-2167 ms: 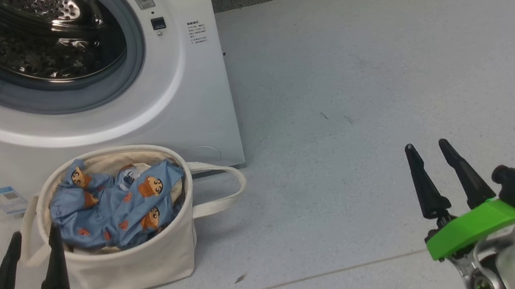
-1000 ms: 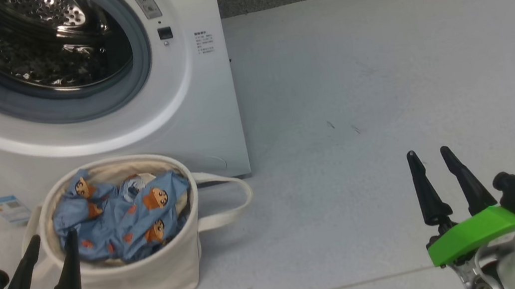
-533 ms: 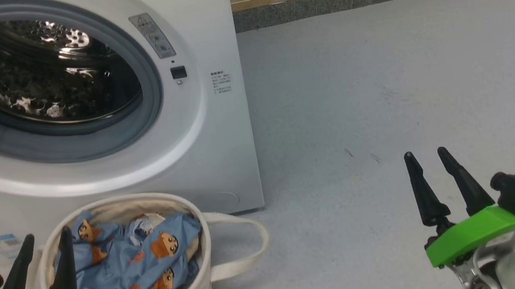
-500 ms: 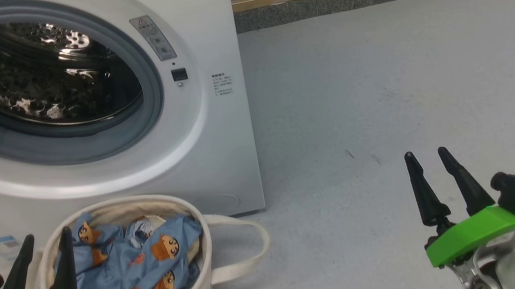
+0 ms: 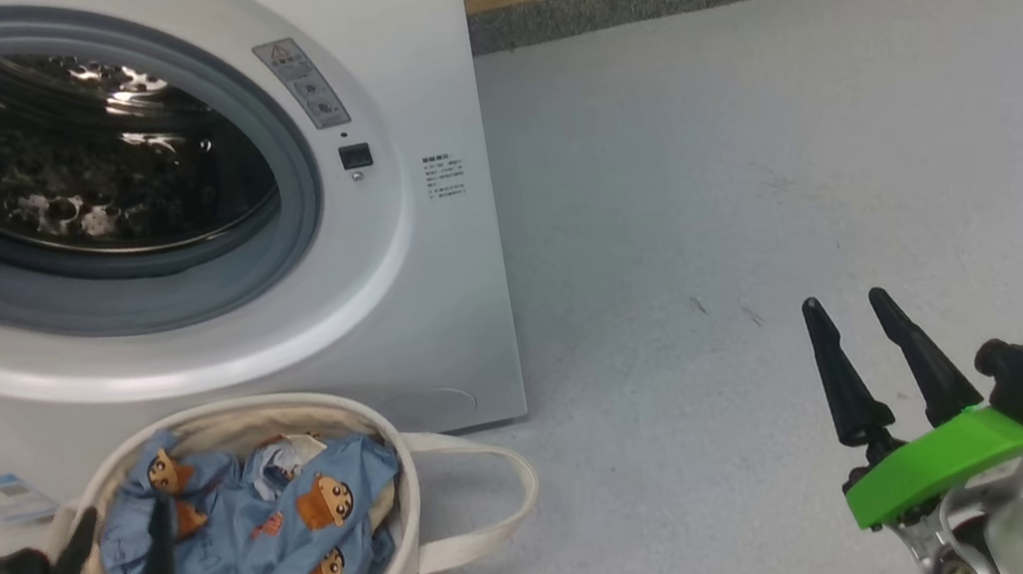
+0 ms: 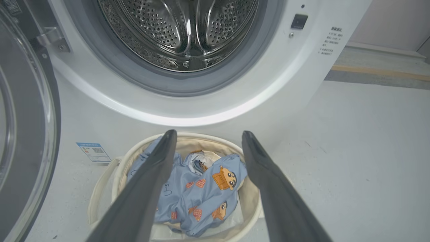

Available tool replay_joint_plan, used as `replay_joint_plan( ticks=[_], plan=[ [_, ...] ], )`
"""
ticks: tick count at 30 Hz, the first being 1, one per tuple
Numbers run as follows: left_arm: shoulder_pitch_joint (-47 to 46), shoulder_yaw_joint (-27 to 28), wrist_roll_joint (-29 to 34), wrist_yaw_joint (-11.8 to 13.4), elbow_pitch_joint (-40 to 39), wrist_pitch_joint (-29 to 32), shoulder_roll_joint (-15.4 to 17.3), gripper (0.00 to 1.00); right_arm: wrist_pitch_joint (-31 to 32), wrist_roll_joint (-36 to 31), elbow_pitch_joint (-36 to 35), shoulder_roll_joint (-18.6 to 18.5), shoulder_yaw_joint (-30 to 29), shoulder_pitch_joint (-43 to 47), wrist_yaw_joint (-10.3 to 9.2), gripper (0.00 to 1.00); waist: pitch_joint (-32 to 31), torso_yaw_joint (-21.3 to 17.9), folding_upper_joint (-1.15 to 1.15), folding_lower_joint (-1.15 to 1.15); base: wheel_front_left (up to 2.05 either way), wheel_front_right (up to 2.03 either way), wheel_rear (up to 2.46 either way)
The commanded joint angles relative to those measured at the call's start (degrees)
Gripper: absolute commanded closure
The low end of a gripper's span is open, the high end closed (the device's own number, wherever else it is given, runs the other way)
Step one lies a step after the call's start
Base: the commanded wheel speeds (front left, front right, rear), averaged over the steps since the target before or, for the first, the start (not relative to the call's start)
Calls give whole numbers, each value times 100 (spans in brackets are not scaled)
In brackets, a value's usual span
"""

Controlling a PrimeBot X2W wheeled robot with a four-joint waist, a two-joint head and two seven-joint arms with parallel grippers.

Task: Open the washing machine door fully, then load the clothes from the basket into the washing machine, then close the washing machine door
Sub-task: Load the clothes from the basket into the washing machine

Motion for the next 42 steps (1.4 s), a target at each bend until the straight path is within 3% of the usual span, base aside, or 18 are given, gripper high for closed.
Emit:
replay_joint_plan(
  ticks=[1,8,15,24,35,42],
  plan=[
    [-412,157,61,-37,-16,87,273,0,-22,-25,-229,-7,128,-206,6,0,73,-15,0,0,0,0,0],
    [-913,-438,-49,-209,1044,482,183,0,-23,-62,-400,-7,122,-339,6,0,537,-102,0,0,0,0,0],
    [-1600,-1214,-676,-234,1808,678,102,0,-57,-101,-644,-7,92,-537,6,0,1324,-166,0,0,0,0,0],
    [-2383,-1894,-1757,-235,2387,691,237,0,-204,-112,-906,-7,157,-896,6,0,2354,-269,0,0,0,0,0],
    [-3331,-2347,-2880,-236,2999,429,457,0,-362,-203,-1175,-7,149,-1285,6,0,3484,-318,0,0,0,0,0],
    [-3779,-2819,-3144,-236,3137,410,574,0,-411,-274,-1392,-7,81,-1342,6,0,3925,-291,0,0,0,0,0]
  ],
)
